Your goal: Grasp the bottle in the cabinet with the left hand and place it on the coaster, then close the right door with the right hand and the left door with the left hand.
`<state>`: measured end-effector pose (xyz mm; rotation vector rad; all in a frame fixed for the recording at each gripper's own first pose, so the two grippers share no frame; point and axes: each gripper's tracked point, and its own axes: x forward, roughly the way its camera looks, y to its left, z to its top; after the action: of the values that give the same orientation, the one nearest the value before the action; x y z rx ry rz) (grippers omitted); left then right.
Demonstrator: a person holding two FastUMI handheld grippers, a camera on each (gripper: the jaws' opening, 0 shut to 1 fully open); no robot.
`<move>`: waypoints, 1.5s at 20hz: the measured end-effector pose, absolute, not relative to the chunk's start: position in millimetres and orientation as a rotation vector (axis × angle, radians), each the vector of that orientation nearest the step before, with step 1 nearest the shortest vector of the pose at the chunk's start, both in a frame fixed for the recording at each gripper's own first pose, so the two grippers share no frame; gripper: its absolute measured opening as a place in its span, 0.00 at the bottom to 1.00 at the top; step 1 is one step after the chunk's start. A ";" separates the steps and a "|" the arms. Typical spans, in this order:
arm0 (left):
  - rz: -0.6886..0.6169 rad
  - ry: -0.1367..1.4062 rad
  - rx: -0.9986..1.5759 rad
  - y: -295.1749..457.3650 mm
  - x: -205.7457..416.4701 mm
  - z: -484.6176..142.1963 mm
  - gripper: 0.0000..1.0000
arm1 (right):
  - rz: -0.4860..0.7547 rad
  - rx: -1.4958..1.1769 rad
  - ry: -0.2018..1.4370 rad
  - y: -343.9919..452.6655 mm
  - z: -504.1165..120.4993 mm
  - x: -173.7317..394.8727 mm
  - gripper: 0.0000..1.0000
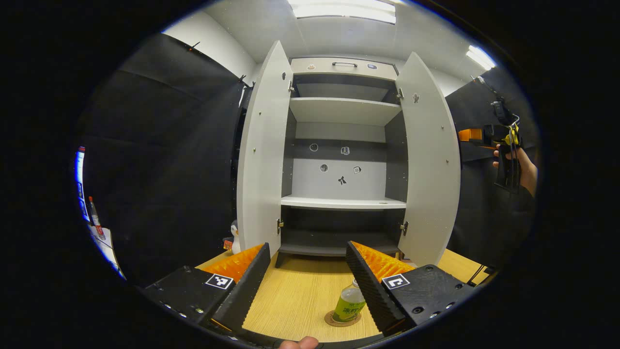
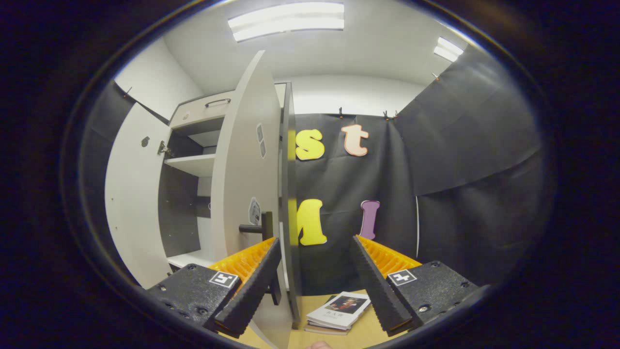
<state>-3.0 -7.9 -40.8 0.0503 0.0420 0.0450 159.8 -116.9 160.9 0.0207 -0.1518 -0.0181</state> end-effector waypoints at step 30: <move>0.114 0.011 0.106 25.6 -23.6 -15.2 0.95 | 0.237 -0.065 -0.119 6.4 142.9 149.9 0.97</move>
<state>-23.6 25.6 -15.2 0.1058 0.0112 0.1136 149.9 6.4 142.9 -0.0655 -0.1193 0.2369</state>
